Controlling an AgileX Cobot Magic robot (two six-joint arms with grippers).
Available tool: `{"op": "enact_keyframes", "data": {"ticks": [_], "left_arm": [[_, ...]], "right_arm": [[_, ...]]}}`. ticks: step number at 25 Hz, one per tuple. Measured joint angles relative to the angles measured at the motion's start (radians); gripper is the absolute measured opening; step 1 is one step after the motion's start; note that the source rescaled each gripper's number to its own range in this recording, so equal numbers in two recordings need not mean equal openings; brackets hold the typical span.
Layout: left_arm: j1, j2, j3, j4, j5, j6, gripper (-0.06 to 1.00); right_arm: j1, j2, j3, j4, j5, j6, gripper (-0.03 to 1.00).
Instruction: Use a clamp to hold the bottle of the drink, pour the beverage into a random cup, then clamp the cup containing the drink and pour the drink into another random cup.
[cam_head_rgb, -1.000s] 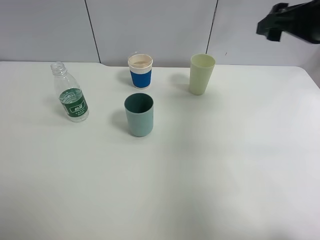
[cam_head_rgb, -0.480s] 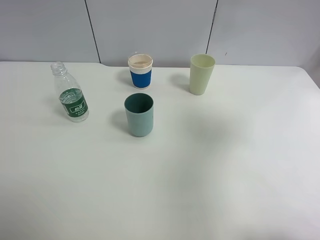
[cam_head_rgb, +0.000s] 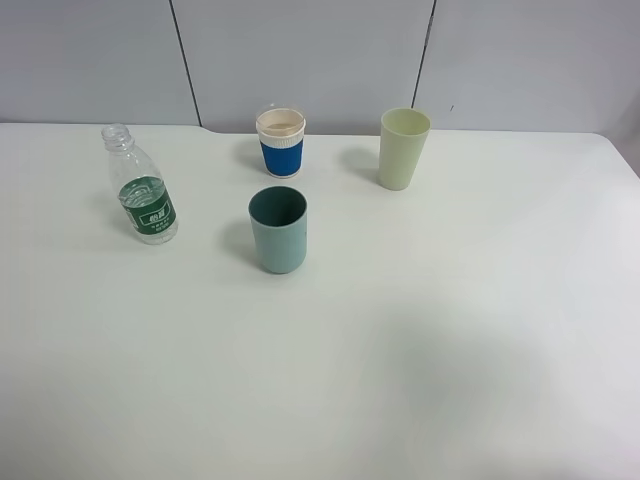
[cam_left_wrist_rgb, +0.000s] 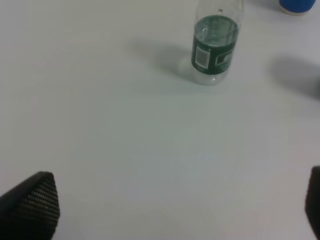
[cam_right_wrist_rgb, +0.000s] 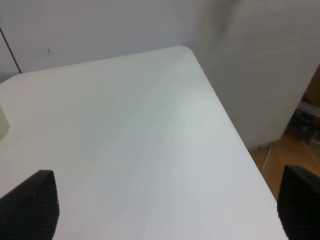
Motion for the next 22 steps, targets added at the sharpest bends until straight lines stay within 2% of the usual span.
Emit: {"op": "enact_keyframes", "data": {"ticks": [5, 13, 17, 22], "left_arm": [[0.000, 0.000, 0.000, 0.000, 0.000, 0.000, 1.00], [0.000, 0.000, 0.000, 0.000, 0.000, 0.000, 1.00], [0.000, 0.000, 0.000, 0.000, 0.000, 0.000, 1.00], [0.000, 0.000, 0.000, 0.000, 0.000, 0.000, 1.00]], "right_arm": [[0.000, -0.155, 0.083, 0.017, 0.012, 0.000, 0.74], [0.000, -0.222, 0.269, 0.158, 0.022, -0.059, 0.74], [0.000, -0.222, 0.332, 0.159, 0.001, -0.082, 0.74], [0.000, -0.222, 0.340, 0.158, -0.015, -0.087, 0.74]]}}
